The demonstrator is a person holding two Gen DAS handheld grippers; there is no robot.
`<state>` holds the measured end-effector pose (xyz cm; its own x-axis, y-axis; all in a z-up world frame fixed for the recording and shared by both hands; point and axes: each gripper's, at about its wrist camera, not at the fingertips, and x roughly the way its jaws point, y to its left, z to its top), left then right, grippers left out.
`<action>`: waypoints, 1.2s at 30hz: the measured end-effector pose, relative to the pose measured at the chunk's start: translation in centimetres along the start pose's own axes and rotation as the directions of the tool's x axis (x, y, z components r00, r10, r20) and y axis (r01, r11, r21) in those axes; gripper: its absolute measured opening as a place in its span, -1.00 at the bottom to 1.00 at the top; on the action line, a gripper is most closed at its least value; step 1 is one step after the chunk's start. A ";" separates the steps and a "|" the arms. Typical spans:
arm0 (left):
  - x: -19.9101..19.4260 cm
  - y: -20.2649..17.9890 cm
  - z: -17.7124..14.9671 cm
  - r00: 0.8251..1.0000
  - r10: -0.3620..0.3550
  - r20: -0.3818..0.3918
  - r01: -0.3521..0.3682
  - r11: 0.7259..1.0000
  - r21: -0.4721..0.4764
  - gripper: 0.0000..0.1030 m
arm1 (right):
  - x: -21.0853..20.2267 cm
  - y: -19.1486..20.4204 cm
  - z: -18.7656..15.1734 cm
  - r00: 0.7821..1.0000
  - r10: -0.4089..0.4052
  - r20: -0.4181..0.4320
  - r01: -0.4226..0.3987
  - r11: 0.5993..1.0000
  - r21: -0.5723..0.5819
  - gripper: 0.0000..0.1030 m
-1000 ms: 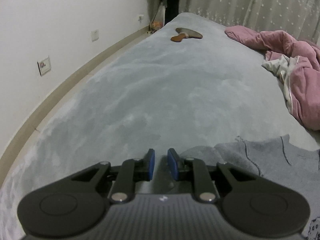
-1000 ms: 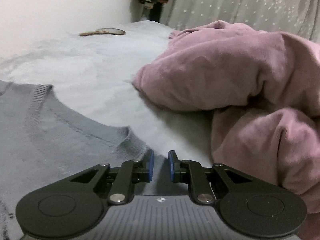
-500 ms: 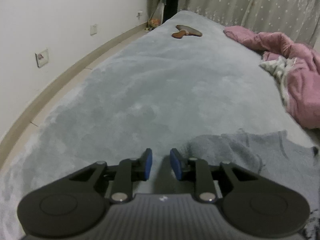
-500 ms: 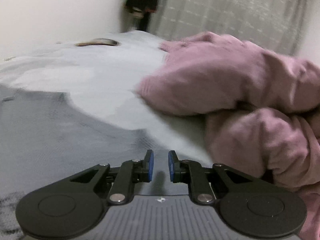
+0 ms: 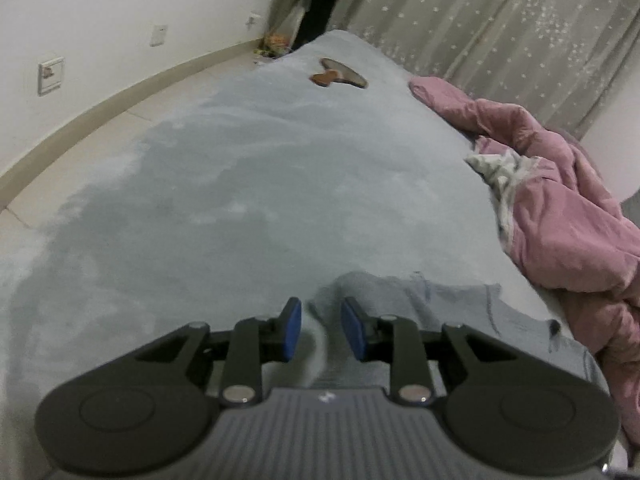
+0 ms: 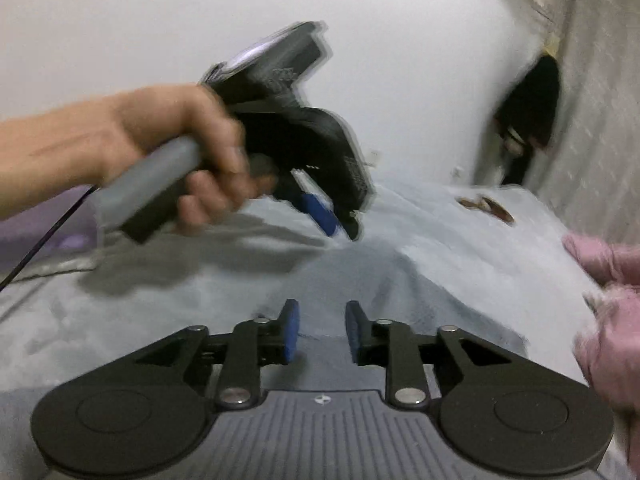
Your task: Fold clothes
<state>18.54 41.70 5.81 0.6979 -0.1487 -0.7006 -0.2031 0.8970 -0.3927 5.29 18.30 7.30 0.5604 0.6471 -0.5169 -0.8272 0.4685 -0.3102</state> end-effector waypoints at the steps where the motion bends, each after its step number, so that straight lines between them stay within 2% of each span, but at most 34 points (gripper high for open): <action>1: 0.0 0.3 0.0 1.000 0.006 -0.004 -0.006 1.000 -0.006 -0.55 | 0.7 0.9 0.2 1.000 0.006 -0.010 -0.007 1.000 -0.027 -0.51; 5: 0.1 1.0 -0.2 1.000 0.024 -0.019 -0.024 1.000 -0.016 -0.55 | 2.9 3.5 0.6 0.998 -0.020 -0.051 0.014 0.993 -0.121 -0.51; 8: 0.2 1.3 -0.1 1.000 0.020 -0.023 -0.020 1.000 -0.023 -0.55 | 4.3 2.9 0.3 0.994 -0.045 -0.096 0.038 0.996 -0.076 -0.53; 11: 0.1 1.4 -0.1 1.000 0.012 -0.024 -0.013 1.000 -0.025 -0.55 | 4.6 1.4 -0.1 0.994 -0.015 -0.110 0.019 0.999 0.043 -0.78; 13: 0.2 1.4 -0.2 1.000 0.007 -0.029 -0.008 1.000 -0.027 -0.55 | 4.5 0.4 -0.3 0.996 -0.005 -0.094 0.018 0.991 0.131 -0.83; 16: 0.3 1.6 -0.2 0.999 -0.003 -0.036 0.001 0.999 -0.038 -0.55 | 3.9 -2.3 -0.8 0.998 0.043 -0.055 -0.023 0.944 0.329 -0.85; 18: 0.4 1.4 -0.3 0.999 -0.014 -0.040 0.012 0.999 -0.040 -0.55 | 3.3 -4.7 -1.7 0.996 0.085 -0.011 -0.069 0.869 0.490 -0.85; 19: 0.5 1.2 -0.3 0.999 -0.022 -0.042 0.021 0.999 -0.041 -0.55 | 3.0 -6.2 -2.4 0.994 0.108 0.021 -0.100 0.806 0.583 -0.85; 21: 0.5 1.2 -0.4 0.998 -0.036 -0.043 0.033 0.998 -0.048 -0.55 | 2.9 -8.8 -4.1 0.985 0.148 0.088 -0.163 0.645 0.747 -0.85; 23: 0.6 1.0 -0.5 0.998 -0.049 -0.046 0.046 0.997 -0.054 -0.55 | 2.9 -11.2 -6.5 0.976 0.161 0.143 -0.202 0.455 0.867 -0.85; 24: 0.7 1.0 -0.6 0.997 -0.057 -0.047 0.054 0.997 -0.057 -0.55 | 2.9 -12.0 -7.6 0.976 0.157 0.149 -0.199 0.385 0.901 -0.85; 25: 0.8 0.9 -0.6 0.997 -0.067 -0.048 0.064 0.996 -0.061 -0.55 | 2.9 -12.6 -8.5 0.977 0.153 0.147 -0.191 0.330 0.924 -0.85; 26: 1.0 0.8 -0.7 0.996 -0.075 -0.049 0.071 0.995 -0.065 -0.54 | 2.9 -12.9 -9.3 0.980 0.149 0.135 -0.174 0.295 0.939 -0.85; 27: 1.1 0.7 -0.8 0.995 -0.082 -0.050 0.078 0.994 -0.069 -0.53 | 2.8 -13.0 -9.8 0.983 0.144 0.112 -0.149 0.283 0.947 -0.85; 28: 1.3 0.5 -0.9 0.995 -0.090 -0.050 0.086 0.994 -0.073 -0.53 | 2.8 -13.0 -10.2 0.986 0.143 0.087 -0.125 0.286 0.950 -0.85; 29: 1.5 0.4 -1.0 0.994 -0.096 -0.050 0.092 0.993 -0.076 -0.49 | 2.7 -12.8 -10.3 0.987 0.145 0.068 -0.111 0.309 0.945 -0.86; 31: 2.0 0.2 -1.2 0.993 -0.104 -0.048 0.100 0.992 -0.078 -0.46 | 2.3 -12.0 -9.6 0.990 0.134 0.045 -0.094 0.391 0.916 -0.86; 34: 2.5 -0.5 -1.5 0.993 -0.109 -0.041 0.106 0.992 -0.062 -0.50 | 0.7 -10.3 -7.1 0.998 0.058 -0.006 -0.029 0.579 0.815 -0.81; 36: 2.7 -1.0 -1.7 0.993 -0.116 -0.038 0.114 0.992 -0.052 -0.79 | -0.3 -8.5 -5.3 1.000 0.022 0.001 -0.016 0.701 0.713 -0.78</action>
<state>19.51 39.70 3.31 0.6903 -0.2673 -0.6723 -0.1579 0.8512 -0.5005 11.93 10.95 5.81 0.5424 0.6579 -0.5225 -0.5593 0.7468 0.3597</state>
